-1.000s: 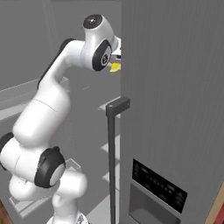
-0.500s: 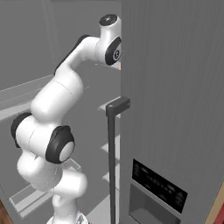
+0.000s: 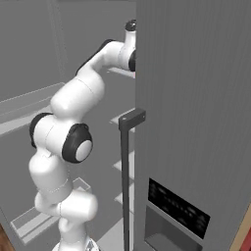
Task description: Transport the chicken drumstick and lemon wedge to the fridge. Place the chicken drumstick on the rack containing meat and place the lemon wedge on the rack containing the vegetable, ensuring meats and vegetables are on different racks.
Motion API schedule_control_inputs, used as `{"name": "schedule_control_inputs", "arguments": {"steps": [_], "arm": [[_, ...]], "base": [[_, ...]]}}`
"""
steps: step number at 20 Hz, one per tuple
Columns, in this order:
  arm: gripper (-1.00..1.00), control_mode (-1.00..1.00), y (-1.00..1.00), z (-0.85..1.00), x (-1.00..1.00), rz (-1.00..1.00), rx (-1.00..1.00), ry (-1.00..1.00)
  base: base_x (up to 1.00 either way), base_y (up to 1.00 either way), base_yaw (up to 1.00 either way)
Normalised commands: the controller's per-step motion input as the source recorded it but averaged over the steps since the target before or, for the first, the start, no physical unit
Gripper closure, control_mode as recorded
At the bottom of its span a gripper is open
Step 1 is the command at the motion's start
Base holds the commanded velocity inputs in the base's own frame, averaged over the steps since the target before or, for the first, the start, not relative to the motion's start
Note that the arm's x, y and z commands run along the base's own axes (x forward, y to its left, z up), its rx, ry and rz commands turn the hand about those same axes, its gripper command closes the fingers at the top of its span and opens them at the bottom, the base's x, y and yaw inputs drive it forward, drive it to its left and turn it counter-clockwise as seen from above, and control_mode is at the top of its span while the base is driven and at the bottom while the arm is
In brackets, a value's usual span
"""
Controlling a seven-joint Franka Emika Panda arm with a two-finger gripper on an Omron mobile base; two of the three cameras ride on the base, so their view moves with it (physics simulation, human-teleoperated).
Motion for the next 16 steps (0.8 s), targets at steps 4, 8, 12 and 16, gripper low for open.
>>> {"name": "schedule_control_inputs", "arguments": {"steps": [4, 8, 12, 16], "arm": [[1.00, -1.00, -0.28, -0.29, 0.41, 0.00, 0.00, 0.07], [1.00, -1.00, -0.32, -0.24, 0.41, 0.00, 0.00, 0.10], [1.00, -1.00, -0.24, -0.25, 0.52, 0.00, 0.00, 0.09], [1.00, -1.00, -0.12, -0.38, 0.34, 0.00, 0.00, 0.09]], "base": [[0.00, 0.00, 0.00], [0.00, 0.00, 0.00], [0.00, 0.00, 0.00], [0.00, 0.00, 0.00]]}}
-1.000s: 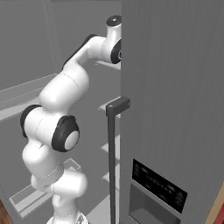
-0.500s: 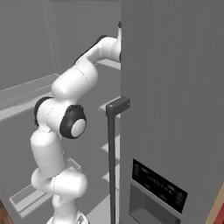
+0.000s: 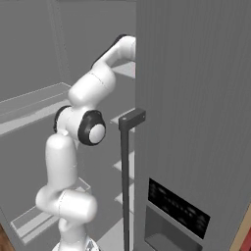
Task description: Transport the chicken drumstick and lemon wedge to the fridge. Place the chicken drumstick on the rack containing meat and place the lemon wedge on the rack containing the vegetable, ensuring meats and vegetables are on different racks.
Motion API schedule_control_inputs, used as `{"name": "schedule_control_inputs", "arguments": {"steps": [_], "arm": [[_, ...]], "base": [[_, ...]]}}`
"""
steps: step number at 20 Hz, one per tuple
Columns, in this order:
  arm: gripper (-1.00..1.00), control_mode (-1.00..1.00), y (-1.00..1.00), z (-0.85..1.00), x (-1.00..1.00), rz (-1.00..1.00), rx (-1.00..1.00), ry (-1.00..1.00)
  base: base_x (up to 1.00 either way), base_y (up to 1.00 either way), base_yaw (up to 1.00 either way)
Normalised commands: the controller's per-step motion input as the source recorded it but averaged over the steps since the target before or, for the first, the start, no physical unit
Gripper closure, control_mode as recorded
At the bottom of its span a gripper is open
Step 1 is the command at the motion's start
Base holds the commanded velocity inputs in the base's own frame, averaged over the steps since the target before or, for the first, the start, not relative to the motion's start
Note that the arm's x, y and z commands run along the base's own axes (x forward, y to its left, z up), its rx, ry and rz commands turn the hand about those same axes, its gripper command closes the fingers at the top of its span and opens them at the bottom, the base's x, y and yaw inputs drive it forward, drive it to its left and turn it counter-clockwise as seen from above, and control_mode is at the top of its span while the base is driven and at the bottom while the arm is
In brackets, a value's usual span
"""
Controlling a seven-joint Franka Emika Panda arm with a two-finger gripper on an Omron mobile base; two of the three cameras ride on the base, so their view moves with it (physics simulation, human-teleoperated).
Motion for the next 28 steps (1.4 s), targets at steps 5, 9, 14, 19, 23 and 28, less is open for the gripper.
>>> {"name": "schedule_control_inputs", "arguments": {"steps": [5, 9, 14, 19, 23, 28], "arm": [[-1.00, -1.00, 0.02, -0.74, -0.39, 0.00, 0.00, 0.00], [-1.00, -1.00, 0.17, -0.93, -0.78, 0.00, 0.00, 0.00], [-1.00, -1.00, 0.46, -1.00, -0.96, 0.00, 0.00, 0.00], [-1.00, -1.00, 0.79, -1.00, -1.00, 0.00, 0.00, -0.04], [-1.00, -1.00, 0.36, -0.71, -1.00, -0.01, -0.02, -0.09], [-1.00, -1.00, 0.00, 0.57, -1.00, -0.09, 0.04, 0.12]], "base": [[0.00, 0.00, 0.00], [0.00, 0.00, 0.00], [0.00, 0.00, 0.00], [0.00, 0.00, 0.00], [0.00, 0.00, 0.00], [0.00, 0.00, 0.00]]}}
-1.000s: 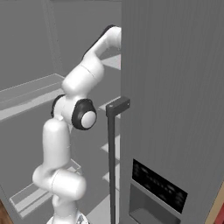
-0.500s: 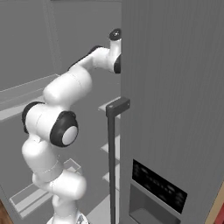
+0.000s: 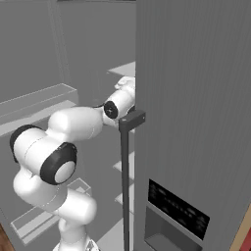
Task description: Transport the chicken drumstick and lemon wedge to the fridge. Place the chicken drumstick on the rack containing meat and place the lemon wedge on the rack containing the vegetable, ensuring meats and vegetables are on different racks.
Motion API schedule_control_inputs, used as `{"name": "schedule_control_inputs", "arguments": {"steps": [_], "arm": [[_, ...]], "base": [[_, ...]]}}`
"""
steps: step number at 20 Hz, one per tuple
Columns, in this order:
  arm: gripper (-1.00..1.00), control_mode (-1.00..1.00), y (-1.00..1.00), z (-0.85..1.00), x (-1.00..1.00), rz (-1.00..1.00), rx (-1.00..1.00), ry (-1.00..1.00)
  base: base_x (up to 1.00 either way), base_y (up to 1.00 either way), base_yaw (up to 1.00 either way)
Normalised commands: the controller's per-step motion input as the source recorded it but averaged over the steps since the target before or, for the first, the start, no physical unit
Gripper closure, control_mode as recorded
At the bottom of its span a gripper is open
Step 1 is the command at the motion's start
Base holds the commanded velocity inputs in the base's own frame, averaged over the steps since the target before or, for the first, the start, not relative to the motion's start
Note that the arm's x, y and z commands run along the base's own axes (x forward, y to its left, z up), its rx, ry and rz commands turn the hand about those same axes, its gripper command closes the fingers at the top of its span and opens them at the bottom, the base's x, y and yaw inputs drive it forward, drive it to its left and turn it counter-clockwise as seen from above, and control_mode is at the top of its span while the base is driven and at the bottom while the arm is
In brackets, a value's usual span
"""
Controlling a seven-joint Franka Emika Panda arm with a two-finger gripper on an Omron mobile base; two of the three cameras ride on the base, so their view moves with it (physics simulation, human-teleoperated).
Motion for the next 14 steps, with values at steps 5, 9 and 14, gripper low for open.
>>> {"name": "schedule_control_inputs", "arguments": {"steps": [5, 9, 14], "arm": [[-1.00, -1.00, 0.25, 0.98, -0.95, -0.08, 0.07, 0.37], [-1.00, -1.00, 0.39, 0.90, -0.94, -0.04, 0.08, 0.52], [-1.00, -1.00, 0.46, 0.50, -0.95, 0.00, 0.06, 0.42]], "base": [[0.00, 0.00, 0.00], [0.00, 0.00, 0.00], [0.00, 0.00, 0.00]]}}
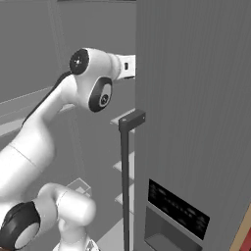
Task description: Transport the chicken drumstick and lemon wedge to the fridge. Place the chicken drumstick on the rack containing meat and place the lemon wedge on the rack containing the vegetable, ensuring meats and vegetables are on different racks.
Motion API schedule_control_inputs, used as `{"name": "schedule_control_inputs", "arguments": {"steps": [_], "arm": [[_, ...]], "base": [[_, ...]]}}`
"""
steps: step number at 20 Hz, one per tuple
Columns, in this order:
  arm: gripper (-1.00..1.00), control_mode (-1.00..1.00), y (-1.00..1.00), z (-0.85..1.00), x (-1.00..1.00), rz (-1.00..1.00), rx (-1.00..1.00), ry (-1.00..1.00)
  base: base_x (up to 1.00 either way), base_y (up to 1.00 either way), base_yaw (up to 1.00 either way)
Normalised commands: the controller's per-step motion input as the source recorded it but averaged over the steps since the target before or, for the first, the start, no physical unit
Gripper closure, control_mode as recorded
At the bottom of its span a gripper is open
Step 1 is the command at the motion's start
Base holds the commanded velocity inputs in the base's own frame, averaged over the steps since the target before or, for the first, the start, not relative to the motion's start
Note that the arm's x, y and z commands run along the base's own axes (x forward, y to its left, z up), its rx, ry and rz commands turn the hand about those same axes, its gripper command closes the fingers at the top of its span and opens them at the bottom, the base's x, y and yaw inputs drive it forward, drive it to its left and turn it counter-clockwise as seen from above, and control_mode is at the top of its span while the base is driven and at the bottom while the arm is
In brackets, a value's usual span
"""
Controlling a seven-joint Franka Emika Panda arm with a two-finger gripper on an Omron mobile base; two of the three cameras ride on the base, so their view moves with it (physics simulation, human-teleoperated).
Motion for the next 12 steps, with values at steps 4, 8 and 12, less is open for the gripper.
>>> {"name": "schedule_control_inputs", "arguments": {"steps": [4, 8, 12], "arm": [[-1.00, -1.00, 0.71, -0.38, -1.00, 0.00, 0.02, 0.05], [-1.00, -1.00, 0.32, -0.16, -1.00, -0.03, 0.06, 0.00], [-1.00, -1.00, 0.03, -0.17, -1.00, 0.00, 0.05, 0.00]], "base": [[0.00, 0.00, 0.00], [0.00, 0.00, 0.00], [0.00, 0.00, 0.00]]}}
